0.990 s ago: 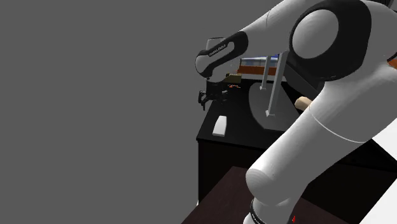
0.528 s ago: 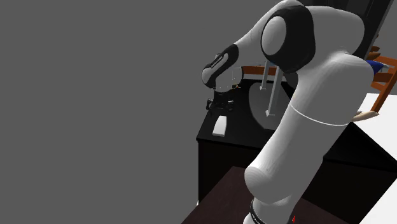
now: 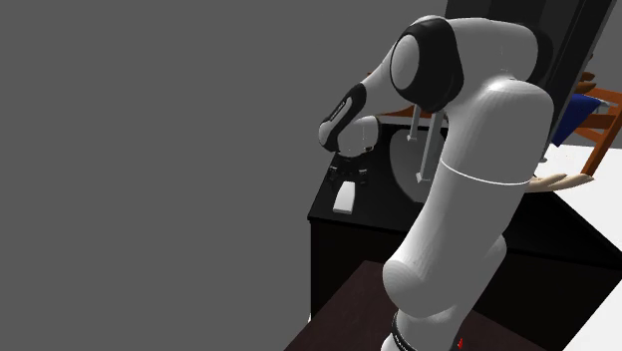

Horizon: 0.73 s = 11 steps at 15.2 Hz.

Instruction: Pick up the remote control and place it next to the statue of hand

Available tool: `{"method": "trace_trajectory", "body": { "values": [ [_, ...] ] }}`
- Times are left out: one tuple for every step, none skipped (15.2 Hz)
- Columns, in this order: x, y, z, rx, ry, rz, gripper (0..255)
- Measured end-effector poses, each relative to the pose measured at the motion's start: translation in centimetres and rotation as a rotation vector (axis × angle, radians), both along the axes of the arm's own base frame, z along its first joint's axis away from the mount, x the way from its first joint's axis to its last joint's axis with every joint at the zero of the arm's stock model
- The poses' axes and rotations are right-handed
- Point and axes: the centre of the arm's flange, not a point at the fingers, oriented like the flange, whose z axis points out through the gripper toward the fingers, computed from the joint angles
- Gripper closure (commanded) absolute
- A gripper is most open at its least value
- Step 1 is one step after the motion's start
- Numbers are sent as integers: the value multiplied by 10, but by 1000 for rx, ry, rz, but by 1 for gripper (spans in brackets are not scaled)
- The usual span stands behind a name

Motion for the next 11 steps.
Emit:
{"method": "trace_trajectory", "body": {
  "values": [
    [0,0,-4,0,0,0,0],
    [0,1,-6,0,0,0,0],
    [0,1,-7,0,0,0,0],
    [0,1,-8,0,0,0,0],
    [0,1,-8,0,0,0,0],
    [0,1,-8,0,0,0,0],
    [0,1,-8,0,0,0,0],
    [0,1,-8,0,0,0,255],
    [0,1,-8,-1,-1,0,255],
    [0,1,-8,0,-1,0,255],
    [-1,1,-8,0,0,0,255]
  ]
}}
